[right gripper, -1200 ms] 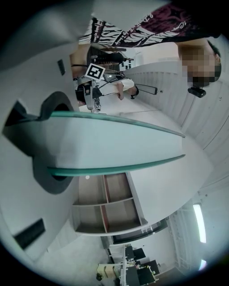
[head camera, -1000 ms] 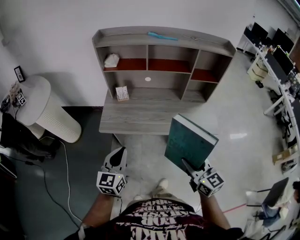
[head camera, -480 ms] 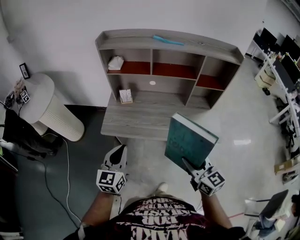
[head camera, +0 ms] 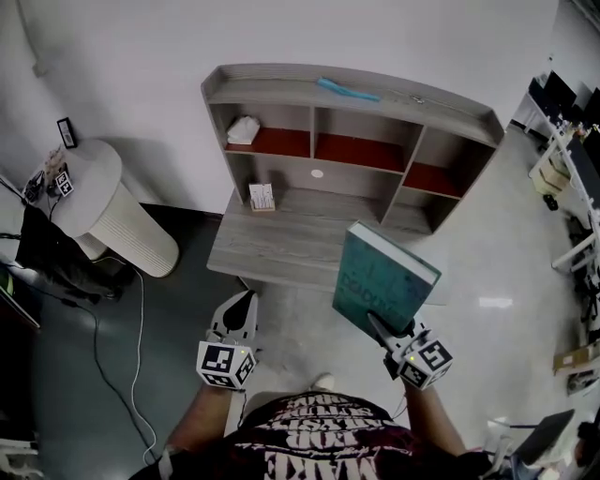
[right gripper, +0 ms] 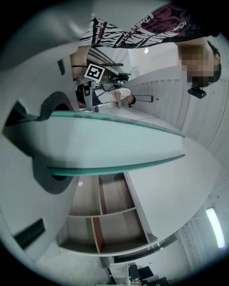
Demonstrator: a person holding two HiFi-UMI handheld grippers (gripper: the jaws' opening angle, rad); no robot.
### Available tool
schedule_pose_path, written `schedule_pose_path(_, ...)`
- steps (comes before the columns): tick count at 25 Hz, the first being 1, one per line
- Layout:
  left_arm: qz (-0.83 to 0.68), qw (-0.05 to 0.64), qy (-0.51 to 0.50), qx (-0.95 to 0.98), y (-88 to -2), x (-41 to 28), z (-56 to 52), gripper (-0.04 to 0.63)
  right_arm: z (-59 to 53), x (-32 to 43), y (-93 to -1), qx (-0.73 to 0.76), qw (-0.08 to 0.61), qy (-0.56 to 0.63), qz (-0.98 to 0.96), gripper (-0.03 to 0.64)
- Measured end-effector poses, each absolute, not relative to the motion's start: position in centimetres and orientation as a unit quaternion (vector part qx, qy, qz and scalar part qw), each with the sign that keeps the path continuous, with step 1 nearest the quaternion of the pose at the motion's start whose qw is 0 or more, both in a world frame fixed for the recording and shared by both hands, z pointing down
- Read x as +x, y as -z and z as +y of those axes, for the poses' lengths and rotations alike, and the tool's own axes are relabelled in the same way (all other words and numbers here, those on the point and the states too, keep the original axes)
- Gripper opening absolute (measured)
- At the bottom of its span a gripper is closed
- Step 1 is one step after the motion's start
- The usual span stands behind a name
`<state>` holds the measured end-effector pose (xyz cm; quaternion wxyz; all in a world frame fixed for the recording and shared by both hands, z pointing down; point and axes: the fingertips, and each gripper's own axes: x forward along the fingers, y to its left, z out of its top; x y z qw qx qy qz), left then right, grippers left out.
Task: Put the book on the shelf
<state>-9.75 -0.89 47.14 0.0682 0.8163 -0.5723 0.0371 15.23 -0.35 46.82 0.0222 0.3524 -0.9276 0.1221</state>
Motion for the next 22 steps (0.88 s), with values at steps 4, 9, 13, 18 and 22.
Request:
schedule_pose_path(4, -0.574, 0.063, -0.042, 0.815, -46.9, -7.9, -1.7, 0.006, -1.2, 16.7, -46.9, 0.349, 0.02, -0.115, -0.93, 0.167)
schedule_pose_path(9, -0.567, 0.064, -0.05, 0.82, -47.1, -5.8, -1.9, 0.006, -1.5, 18.9, -47.9, 0.365, 0.024, -0.132, -0.921, 0.167)
schedule_pose_path(13, -0.562, 0.062, -0.053, 0.823, -47.0, -4.9, -1.8, 0.006, -1.0, 19.9, -48.1, 0.369, 0.012, -0.134, -0.92, 0.167)
schedule_pose_path(18, -0.554, 0.058, -0.055, 0.828, -46.8, -3.9, -1.2, 0.006, 0.4, 20.8, -48.2, 0.376, 0.015, -0.138, -0.916, 0.167)
schedule_pose_path(22, -0.552, 0.06, -0.055, 0.83, -46.8, -3.5, -1.1, 0.006, 1.3, 21.3, -48.4, 0.382, 0.015, -0.143, -0.913, 0.167)
